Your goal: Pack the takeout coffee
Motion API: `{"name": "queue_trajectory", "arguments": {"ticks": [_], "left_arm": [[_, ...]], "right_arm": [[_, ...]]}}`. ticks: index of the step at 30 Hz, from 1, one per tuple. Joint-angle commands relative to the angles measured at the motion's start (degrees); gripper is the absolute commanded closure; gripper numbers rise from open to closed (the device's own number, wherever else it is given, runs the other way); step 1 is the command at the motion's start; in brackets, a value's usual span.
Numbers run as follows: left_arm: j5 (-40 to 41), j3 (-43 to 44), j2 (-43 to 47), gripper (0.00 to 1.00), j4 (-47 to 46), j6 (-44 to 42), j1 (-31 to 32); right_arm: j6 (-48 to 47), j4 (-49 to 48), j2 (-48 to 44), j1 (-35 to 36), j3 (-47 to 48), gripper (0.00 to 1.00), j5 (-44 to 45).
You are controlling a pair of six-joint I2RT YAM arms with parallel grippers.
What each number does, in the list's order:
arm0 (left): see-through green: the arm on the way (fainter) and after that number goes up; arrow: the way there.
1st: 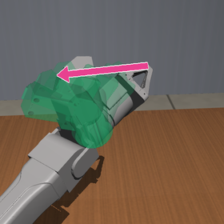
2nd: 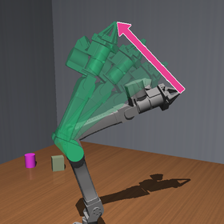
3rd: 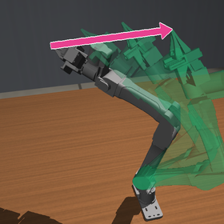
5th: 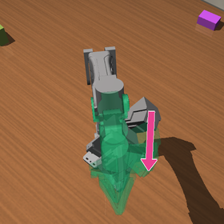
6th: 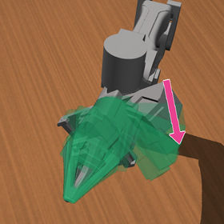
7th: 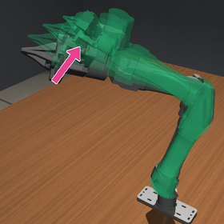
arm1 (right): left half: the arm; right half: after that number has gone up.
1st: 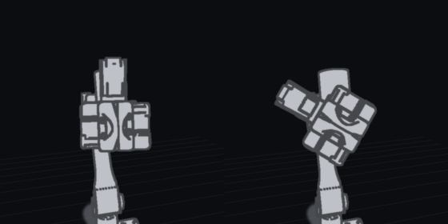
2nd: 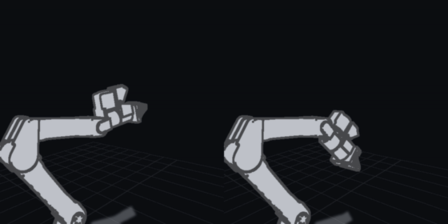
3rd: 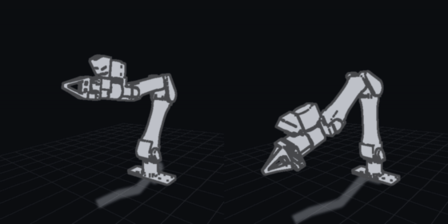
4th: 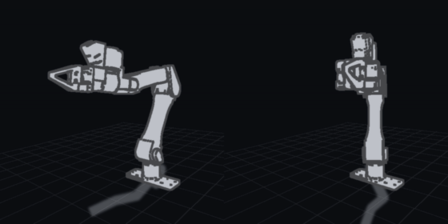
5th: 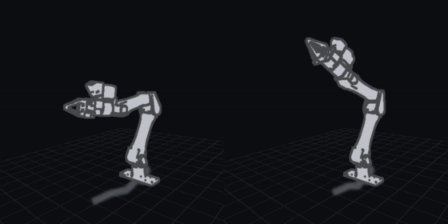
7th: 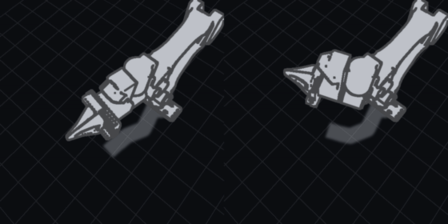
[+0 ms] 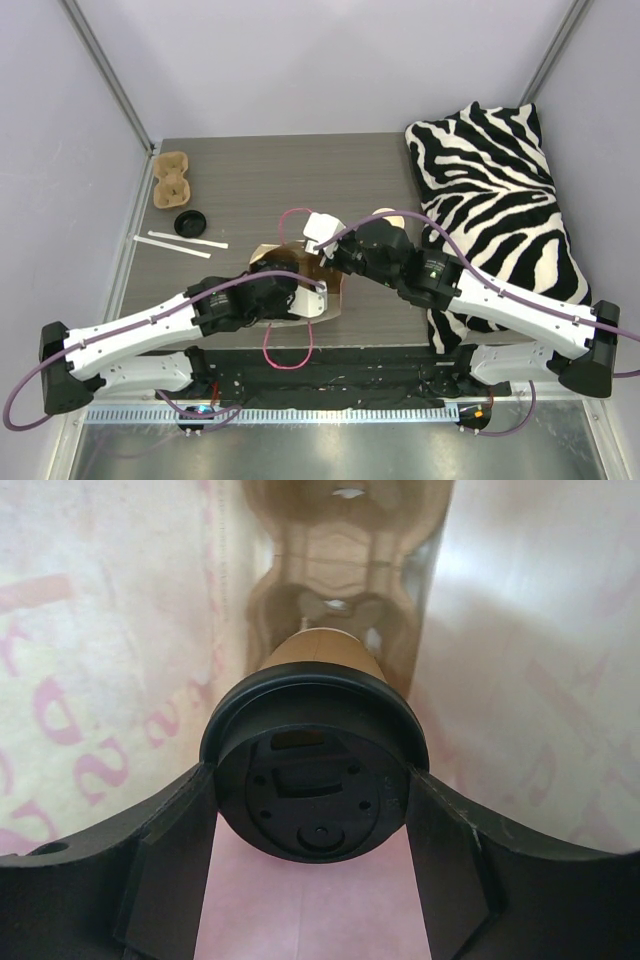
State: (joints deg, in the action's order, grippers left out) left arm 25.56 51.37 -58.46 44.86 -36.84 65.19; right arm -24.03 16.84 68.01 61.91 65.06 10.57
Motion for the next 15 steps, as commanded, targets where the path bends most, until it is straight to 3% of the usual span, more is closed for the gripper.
{"name": "queue_trajectory", "arguments": {"ticks": [1, 9, 15], "left_arm": [[1.16, -2.33, 3.34, 0.99, -2.67, 2.03, -0.5], [-2.36, -6.99, 6.6, 1.0, -7.32, 4.85, -5.24], [-3.76, -5.23, 6.34, 1.0, -5.93, 5.29, -7.27]], "right_arm": [[-0.84, -5.06, -1.12, 0.4, 2.35, 0.99, 0.16], [0.21, -4.36, -0.68, 0.49, 2.88, 0.99, -0.55], [1.44, -3.39, -0.16, 0.49, 3.41, 0.99, -0.81]]}}
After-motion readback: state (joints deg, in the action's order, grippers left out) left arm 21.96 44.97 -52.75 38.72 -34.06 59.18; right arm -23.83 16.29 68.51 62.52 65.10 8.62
